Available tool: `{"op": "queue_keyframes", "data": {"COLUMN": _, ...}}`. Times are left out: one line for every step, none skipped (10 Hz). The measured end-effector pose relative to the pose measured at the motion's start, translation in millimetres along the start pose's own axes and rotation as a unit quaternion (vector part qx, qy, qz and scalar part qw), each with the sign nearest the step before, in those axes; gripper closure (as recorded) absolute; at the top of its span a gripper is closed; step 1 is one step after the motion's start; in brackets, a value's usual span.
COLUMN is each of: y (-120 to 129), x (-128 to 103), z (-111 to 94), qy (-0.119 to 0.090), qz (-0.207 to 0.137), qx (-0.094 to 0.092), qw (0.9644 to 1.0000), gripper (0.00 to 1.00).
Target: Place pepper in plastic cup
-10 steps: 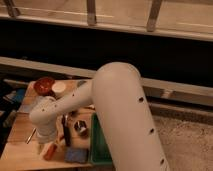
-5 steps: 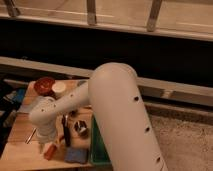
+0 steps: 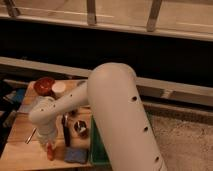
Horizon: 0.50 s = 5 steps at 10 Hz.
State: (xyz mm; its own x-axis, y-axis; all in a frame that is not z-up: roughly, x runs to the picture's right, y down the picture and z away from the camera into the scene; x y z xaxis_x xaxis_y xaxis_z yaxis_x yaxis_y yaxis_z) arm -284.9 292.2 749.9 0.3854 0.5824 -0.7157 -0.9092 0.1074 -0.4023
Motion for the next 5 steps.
{"op": "queue_keyframes", "data": {"y": 0, "x": 1, "z": -1, "qy": -0.003, "qz": -0.001, "qx": 0.000, "qw": 1.0000, "gripper": 0.89}}
{"op": "queue_keyframes", "data": {"y": -2, "x": 1, "z": -6, "qy": -0.010, "qz": -0.001, "qx": 0.000, "qw": 1.0000, "gripper": 0.89}}
{"op": "queue_keyframes", "data": {"y": -3, "x": 2, "z": -17, "qy": -0.022, "qz": -0.002, "qx": -0.003, "qw": 0.9998, "gripper": 0.89}}
{"op": "queue_keyframes", "data": {"y": -1, "x": 3, "z": -36, "qy": -0.043, "qz": -0.008, "qx": -0.008, "qw": 0.9990, "gripper": 0.89}}
{"op": "queue_keyframes", "data": {"y": 2, "x": 4, "z": -50, "qy": -0.059, "qz": -0.014, "qx": -0.012, "qw": 0.9981, "gripper": 0.89}}
